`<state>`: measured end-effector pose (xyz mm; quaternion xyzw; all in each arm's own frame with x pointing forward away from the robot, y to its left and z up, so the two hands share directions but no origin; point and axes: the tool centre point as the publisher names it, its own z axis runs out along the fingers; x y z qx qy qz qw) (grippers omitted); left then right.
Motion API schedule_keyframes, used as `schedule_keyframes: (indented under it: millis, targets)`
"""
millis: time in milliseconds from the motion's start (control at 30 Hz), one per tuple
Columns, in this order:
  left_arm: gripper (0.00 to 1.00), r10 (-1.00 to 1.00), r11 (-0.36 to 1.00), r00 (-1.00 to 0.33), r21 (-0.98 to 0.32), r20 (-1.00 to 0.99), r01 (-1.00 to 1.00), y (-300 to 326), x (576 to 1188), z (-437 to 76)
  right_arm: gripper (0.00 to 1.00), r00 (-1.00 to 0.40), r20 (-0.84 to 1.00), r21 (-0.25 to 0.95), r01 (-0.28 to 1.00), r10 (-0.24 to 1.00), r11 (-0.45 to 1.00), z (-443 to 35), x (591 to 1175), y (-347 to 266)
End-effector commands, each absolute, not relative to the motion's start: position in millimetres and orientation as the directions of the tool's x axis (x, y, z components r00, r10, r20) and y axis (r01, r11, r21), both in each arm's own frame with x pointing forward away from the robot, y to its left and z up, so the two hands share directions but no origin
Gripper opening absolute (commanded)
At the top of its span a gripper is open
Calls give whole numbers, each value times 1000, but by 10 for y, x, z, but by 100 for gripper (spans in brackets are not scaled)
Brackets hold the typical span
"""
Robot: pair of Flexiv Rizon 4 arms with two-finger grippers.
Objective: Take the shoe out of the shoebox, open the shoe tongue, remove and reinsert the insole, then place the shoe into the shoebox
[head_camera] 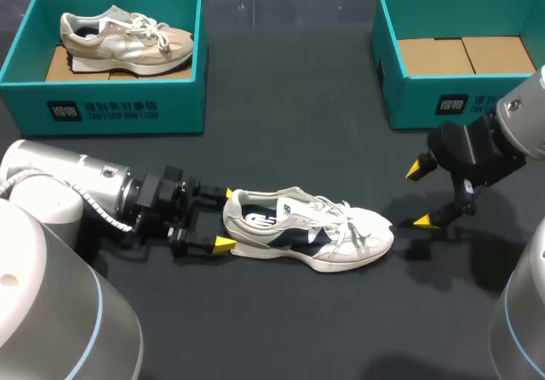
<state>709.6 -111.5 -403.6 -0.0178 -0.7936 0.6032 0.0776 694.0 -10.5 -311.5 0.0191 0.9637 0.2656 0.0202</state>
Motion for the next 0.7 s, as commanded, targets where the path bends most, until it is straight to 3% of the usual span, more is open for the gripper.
schedule_keyframes:
  millis: [33,700]
  targets:
    - [100,118,271,-988,-961,98,-63,-1172,7095,-4044,100,-998,-30,511,27,49,859,-3117,6929,-102]
    - [100,155,270,-982,-961,105,-60,-1453,7052,-4079,100,-998,-30,511,27,49,859,-3117,6929,-102]
